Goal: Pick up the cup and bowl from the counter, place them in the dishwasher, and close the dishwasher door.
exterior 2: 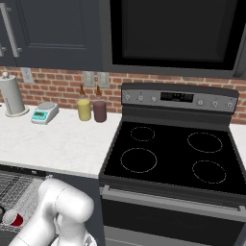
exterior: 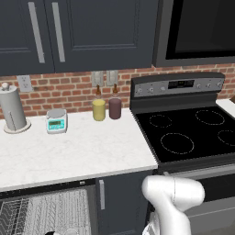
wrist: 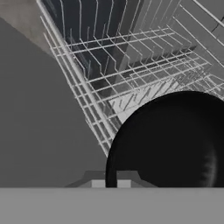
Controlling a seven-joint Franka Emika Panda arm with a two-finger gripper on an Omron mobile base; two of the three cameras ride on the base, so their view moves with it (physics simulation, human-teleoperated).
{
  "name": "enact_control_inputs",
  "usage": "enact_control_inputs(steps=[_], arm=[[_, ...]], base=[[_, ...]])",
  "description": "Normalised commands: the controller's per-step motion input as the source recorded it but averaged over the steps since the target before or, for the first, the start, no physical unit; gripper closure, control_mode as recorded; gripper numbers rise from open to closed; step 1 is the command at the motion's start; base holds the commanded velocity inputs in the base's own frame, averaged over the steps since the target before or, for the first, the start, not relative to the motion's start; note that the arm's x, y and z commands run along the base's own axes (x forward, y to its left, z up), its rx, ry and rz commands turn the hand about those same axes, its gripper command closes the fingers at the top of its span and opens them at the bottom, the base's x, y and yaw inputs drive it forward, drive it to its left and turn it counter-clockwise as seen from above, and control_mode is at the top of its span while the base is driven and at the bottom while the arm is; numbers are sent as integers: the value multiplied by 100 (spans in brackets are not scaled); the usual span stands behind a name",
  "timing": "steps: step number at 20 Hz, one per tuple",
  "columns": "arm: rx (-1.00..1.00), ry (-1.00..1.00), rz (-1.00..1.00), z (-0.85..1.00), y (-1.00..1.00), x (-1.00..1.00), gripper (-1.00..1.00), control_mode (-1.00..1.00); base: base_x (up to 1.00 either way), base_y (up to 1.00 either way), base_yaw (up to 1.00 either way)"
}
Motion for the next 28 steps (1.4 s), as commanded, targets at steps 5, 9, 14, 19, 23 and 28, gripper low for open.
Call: enact_control_inputs(steps=[5,9,14,19,23,28], arm=[[-8,-6,19,-22,0,75,100,-100],[-6,-4,12,11,1,36,100,-100],[0,0,1,18,1,-18,100,-100],[-4,-5,0,11,0,0,100,-100],[-8,-10,0,-27,0,70,100,-100],[-7,-1,0,-57,9,98,100,-100]], base=[[0,0,0],[0,0,0],[0,0,0],[0,0,0],[0,0,0],[0,0,0]])
